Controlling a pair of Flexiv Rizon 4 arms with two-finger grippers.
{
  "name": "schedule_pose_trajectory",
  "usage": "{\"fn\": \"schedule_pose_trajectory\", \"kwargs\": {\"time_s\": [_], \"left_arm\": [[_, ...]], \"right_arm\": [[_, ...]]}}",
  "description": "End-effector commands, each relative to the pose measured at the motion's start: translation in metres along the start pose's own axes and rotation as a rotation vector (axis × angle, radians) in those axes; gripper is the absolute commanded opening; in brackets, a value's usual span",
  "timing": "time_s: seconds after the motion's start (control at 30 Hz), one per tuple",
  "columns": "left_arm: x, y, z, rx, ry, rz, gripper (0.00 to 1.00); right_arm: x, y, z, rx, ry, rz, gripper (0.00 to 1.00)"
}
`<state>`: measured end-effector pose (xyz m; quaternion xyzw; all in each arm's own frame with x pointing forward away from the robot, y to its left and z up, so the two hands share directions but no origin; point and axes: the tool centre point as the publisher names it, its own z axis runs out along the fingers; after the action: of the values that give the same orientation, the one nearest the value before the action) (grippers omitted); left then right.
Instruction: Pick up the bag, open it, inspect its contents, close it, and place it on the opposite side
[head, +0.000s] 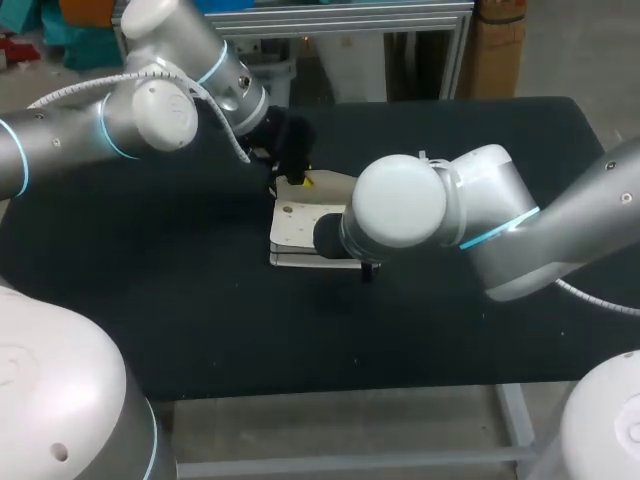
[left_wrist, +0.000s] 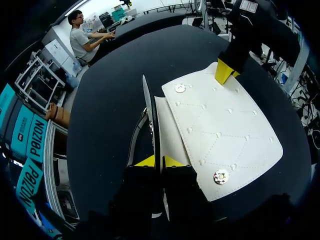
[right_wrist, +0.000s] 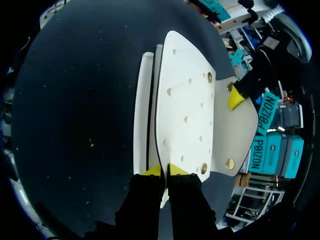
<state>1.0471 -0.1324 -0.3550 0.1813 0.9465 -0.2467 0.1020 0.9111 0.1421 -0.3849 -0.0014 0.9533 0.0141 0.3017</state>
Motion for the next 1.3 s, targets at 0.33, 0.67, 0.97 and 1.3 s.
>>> {"fn": "schedule_pose_trajectory", "kwargs": {"time_s": [0.33,0.67,0.97,1.3], "left_arm": [[-0.007,0.002,-0.016,0.079,0.027,-0.055,0.0],[-0.006,-0.01,-0.03,0.039,0.019,-0.077,0.0],[-0.007,-0.016,-0.056,-0.004,-0.085,-0.148,0.0],[-0.012,-0.017,-0.07,-0.039,-0.124,-0.254,0.0]], "right_arm": [[0.002,0.0,0.001,0.001,-0.009,-0.013,0.0],[-0.013,0.006,-0.014,-0.026,-0.025,-0.066,1.0],[-0.045,0.001,-0.06,-0.1,-0.034,-0.064,1.0],[-0.063,-0.002,-0.089,-0.08,-0.037,-0.059,1.0]]}}
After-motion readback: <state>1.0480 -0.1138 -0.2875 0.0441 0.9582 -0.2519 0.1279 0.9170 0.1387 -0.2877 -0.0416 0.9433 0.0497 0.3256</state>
